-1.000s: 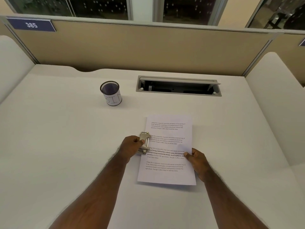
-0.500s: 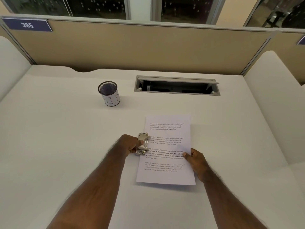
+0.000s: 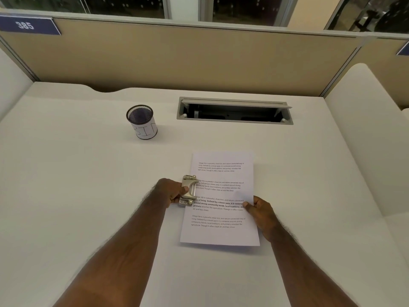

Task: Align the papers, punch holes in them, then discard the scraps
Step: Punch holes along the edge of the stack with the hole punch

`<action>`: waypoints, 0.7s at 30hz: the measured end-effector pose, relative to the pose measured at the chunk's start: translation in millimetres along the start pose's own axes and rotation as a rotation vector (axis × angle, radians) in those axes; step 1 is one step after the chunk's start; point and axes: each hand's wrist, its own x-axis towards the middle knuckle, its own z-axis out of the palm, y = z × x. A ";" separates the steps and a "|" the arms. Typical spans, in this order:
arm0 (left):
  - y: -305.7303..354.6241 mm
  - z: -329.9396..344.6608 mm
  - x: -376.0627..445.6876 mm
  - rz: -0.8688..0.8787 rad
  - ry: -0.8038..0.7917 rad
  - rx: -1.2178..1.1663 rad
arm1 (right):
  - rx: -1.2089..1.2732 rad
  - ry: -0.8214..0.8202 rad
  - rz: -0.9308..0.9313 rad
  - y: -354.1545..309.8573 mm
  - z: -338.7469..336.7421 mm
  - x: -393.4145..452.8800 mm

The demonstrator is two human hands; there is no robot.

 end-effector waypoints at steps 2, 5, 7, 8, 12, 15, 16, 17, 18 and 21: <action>-0.3 -0.5 -3.1 0.022 -0.016 0.002 | 0.008 0.006 -0.003 -0.5 0.6 -1.0; -2.3 -0.7 -9.6 0.082 -0.033 -0.008 | 0.009 0.019 -0.005 -1.4 1.1 -2.0; -3.9 -2.1 -14.1 0.152 -0.013 0.015 | 0.016 0.018 -0.009 -3.4 1.1 -3.1; -4.4 -4.0 -16.7 0.172 -0.004 0.022 | 0.018 0.018 -0.007 -3.9 1.1 -3.3; -5.0 -20.3 -23.5 0.238 -0.006 0.014 | 0.031 0.030 0.020 -3.7 -0.6 -3.5; -2.5 -40.7 -26.1 0.313 0.060 0.023 | 0.027 0.049 0.029 -2.5 -1.9 -3.3; -3.0 -48.4 -24.6 0.330 0.093 0.017 | 0.030 0.054 0.032 -3.0 -1.9 -3.8; -4.0 -56.2 -22.9 0.342 0.128 0.018 | 0.032 0.056 0.032 -3.4 -1.8 -3.7; -5.5 -62.9 -21.1 0.348 0.164 0.025 | 0.030 0.058 0.034 -3.3 -1.7 -3.3; -13.1 -78.5 -15.3 0.345 0.282 0.089 | 0.013 0.054 0.031 -2.6 -2.0 -2.5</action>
